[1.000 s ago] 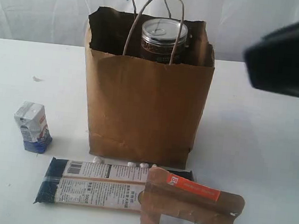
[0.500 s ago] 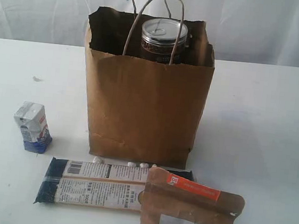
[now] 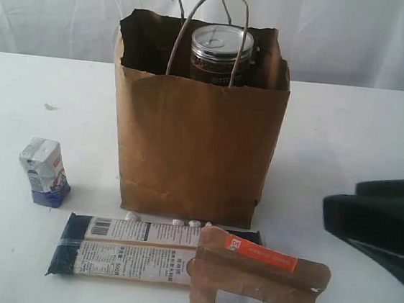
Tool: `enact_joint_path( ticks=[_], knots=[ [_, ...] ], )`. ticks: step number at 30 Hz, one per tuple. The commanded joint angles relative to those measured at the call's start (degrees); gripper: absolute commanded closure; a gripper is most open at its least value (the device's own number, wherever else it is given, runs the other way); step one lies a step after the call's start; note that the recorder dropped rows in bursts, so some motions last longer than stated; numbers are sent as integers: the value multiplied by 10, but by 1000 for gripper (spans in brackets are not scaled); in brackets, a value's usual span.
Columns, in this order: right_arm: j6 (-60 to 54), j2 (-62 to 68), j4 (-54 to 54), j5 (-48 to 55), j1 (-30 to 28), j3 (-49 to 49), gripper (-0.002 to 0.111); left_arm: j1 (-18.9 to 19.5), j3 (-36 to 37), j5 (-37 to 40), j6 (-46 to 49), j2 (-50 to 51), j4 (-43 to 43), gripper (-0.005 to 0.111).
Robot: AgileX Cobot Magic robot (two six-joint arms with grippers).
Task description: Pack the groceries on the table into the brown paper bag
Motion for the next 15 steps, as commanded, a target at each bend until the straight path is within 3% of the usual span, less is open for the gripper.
enact_joint_path(
  ticks=[1,15],
  knots=[
    [14,-2,1,-81,1,13,72,1,3,-1,2,-3,-1,107],
    [12,-2,-19,-83,1,13,72,1,3,-1,2,-3,-1,107]
  ],
)
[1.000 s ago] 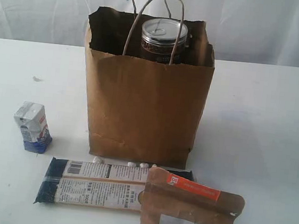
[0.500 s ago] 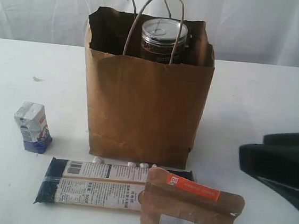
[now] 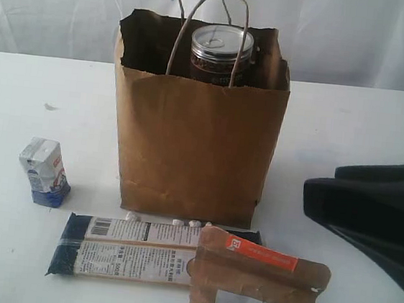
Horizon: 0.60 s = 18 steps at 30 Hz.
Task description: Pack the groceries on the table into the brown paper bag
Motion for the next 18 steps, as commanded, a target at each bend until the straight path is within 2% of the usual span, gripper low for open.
enact_joint_path(
  ticks=[1,4,8,11,15,18],
  knots=[
    [-3,-2,-34,-8,1,2,72,1,3,-1,2,-3,-1,107],
    [-42,-2,-43,-24,1,7,72,1,3,-1,2,-3,-1,107],
    [-58,-9,-50,-112,-27,47,72,1,3,-1,2,-3,-1,107],
    [-63,-9,-46,-213,-89,99,72,1,3,-1,2,-3,-1,107],
    [-62,-10,-8,-356,-204,186,72,1,3,-1,2,-3,-1,107],
    [-51,-20,38,-410,-273,248,72,1,3,-1,2,-3,-1,107]
  ],
)
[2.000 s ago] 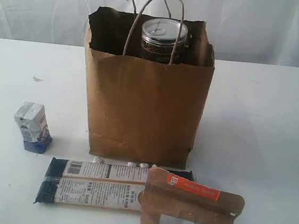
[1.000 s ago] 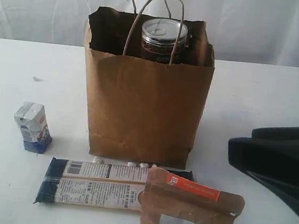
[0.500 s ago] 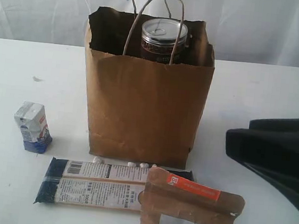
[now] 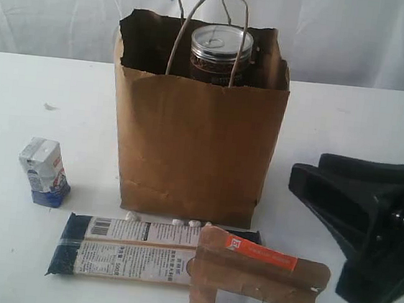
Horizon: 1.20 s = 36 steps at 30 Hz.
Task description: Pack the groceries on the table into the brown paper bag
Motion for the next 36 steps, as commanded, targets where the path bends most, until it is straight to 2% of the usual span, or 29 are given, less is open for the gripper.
enact_joint_path(
  ticks=[1,7,11,18,26,29,34,36],
  knots=[
    [19,-21,54,-85,-104,84,72,1,3,-1,2,-3,-1,107],
    [39,-116,49,-81,-190,158,72,1,3,-1,2,-3,-1,107],
    [32,-195,26,-21,-235,185,72,1,3,-1,2,-3,-1,107],
    [4,-275,7,139,-244,196,72,1,3,-1,2,-3,-1,107],
    [2,-282,0,123,-244,204,72,1,3,-1,2,-3,-1,107],
    [-69,-282,15,106,-246,217,72,1,3,-1,2,-3,-1,107],
    [-331,-282,123,108,-246,238,72,1,3,-1,2,-3,-1,107],
    [-375,-282,149,104,-246,248,72,1,3,-1,2,-3,-1,107]
  ],
)
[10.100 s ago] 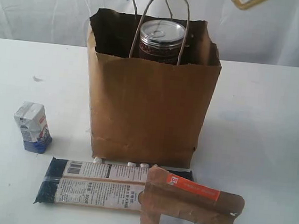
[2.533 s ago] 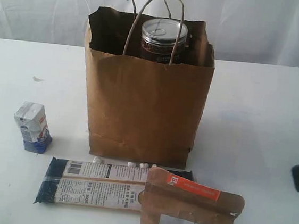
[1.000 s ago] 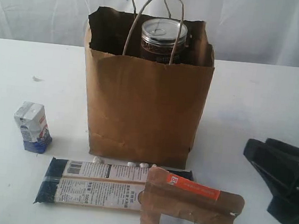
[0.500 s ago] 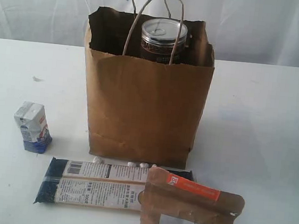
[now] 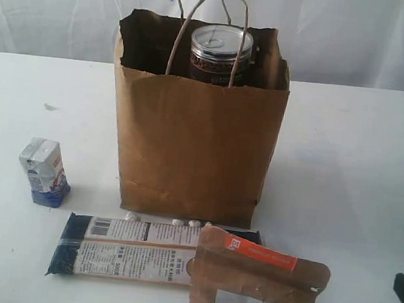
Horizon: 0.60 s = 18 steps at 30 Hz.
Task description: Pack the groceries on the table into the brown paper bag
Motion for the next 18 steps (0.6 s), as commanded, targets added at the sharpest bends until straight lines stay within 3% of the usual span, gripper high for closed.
enact_joint_path(
  ticks=[1,8,18],
  knots=[
    [-135,-2,65,-21,-5,21,72,1,3,-1,2,-3,-1,107],
    [-73,-2,80,-80,-54,21,72,1,3,-1,2,-3,-1,107],
    [-90,-2,93,-46,-118,21,72,1,3,-1,2,-3,-1,107]
  ],
)
